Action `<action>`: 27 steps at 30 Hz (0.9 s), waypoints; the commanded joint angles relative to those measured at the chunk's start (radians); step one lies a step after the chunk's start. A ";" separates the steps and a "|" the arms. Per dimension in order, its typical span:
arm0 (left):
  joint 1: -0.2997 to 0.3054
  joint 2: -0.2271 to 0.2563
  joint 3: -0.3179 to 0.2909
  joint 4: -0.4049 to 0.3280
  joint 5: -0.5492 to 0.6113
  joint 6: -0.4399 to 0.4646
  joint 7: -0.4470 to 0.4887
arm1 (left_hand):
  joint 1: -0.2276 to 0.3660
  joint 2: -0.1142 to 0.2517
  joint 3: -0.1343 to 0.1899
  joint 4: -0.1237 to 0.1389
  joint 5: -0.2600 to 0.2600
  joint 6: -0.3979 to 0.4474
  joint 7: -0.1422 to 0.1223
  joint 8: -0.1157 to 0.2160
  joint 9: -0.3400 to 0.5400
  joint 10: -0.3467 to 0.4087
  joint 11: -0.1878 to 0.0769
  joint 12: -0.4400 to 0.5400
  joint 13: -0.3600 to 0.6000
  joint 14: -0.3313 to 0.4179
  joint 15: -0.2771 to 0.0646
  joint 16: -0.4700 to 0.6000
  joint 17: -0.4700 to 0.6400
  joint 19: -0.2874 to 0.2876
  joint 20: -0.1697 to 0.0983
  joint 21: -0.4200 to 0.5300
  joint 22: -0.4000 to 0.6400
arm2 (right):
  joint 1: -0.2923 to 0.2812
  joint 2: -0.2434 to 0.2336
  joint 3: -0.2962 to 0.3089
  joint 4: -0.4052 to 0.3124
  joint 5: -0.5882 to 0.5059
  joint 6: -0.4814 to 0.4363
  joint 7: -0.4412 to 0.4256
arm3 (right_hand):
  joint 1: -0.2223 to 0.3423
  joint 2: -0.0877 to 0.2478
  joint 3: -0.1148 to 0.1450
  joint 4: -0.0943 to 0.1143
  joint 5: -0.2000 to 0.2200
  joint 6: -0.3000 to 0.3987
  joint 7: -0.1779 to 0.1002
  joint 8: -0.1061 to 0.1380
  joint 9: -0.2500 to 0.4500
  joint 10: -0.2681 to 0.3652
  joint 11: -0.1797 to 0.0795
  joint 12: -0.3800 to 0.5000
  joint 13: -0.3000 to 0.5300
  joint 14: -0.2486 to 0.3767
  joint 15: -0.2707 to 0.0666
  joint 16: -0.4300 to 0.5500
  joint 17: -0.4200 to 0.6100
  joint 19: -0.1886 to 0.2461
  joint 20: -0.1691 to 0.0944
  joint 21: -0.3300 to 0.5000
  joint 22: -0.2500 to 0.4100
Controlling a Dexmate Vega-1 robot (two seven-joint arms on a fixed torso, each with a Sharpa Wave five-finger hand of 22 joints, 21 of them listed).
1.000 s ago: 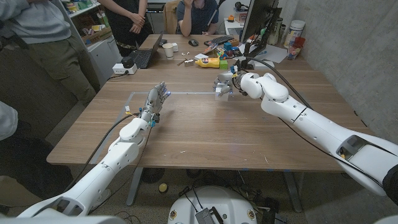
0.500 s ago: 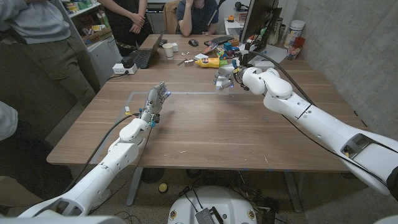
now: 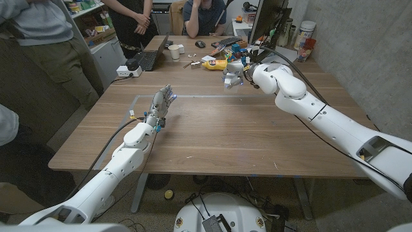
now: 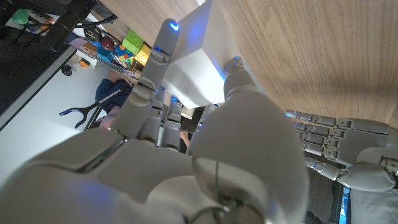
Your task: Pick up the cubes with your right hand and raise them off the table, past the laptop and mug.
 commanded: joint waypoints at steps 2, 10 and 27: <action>-0.001 -0.003 0.004 -0.001 0.003 0.001 0.003 | -0.010 0.072 0.001 0.003 0.007 -0.002 0.005 0.004 0.005 -0.004 0.001 0.005 0.002 -0.004 0.000 0.006 0.003 0.004 -0.001 -0.001 0.002 | 0.011 -0.019 0.017 -0.037 -0.020 0.001 -0.019 | 0.171 0.167 0.008 0.015 -0.003 0.099 0.099 -0.005 0.001 0.160 -0.163 0.121 0.007 0.240 -0.367 -0.009 0.007 0.002 -0.049 0.013 0.005; -0.003 -0.003 0.005 -0.001 0.005 0.004 0.005 | -0.011 0.072 0.000 0.004 0.007 0.001 0.005 0.005 0.005 -0.004 0.002 0.005 0.002 -0.005 0.000 0.005 0.004 0.005 0.001 -0.002 0.002 | 0.029 -0.026 0.022 -0.046 -0.045 0.006 -0.032 | 0.173 0.170 0.010 0.019 -0.005 0.101 0.102 -0.008 0.001 0.162 -0.162 0.125 0.012 0.249 -0.369 -0.013 0.013 0.004 -0.049 0.025 0.007; 0.001 -0.004 0.005 -0.011 0.010 0.008 0.019 | -0.013 0.071 -0.001 0.005 0.007 0.002 0.006 0.005 0.005 -0.005 0.001 0.005 0.002 -0.005 0.000 0.006 0.004 0.005 0.000 -0.005 0.002 | 0.051 -0.041 0.034 -0.068 -0.067 0.022 -0.033 | 0.182 0.172 0.015 0.025 -0.010 0.115 0.106 -0.009 0.005 0.174 -0.159 0.139 0.025 0.274 -0.369 -0.021 0.028 0.005 -0.050 0.054 0.013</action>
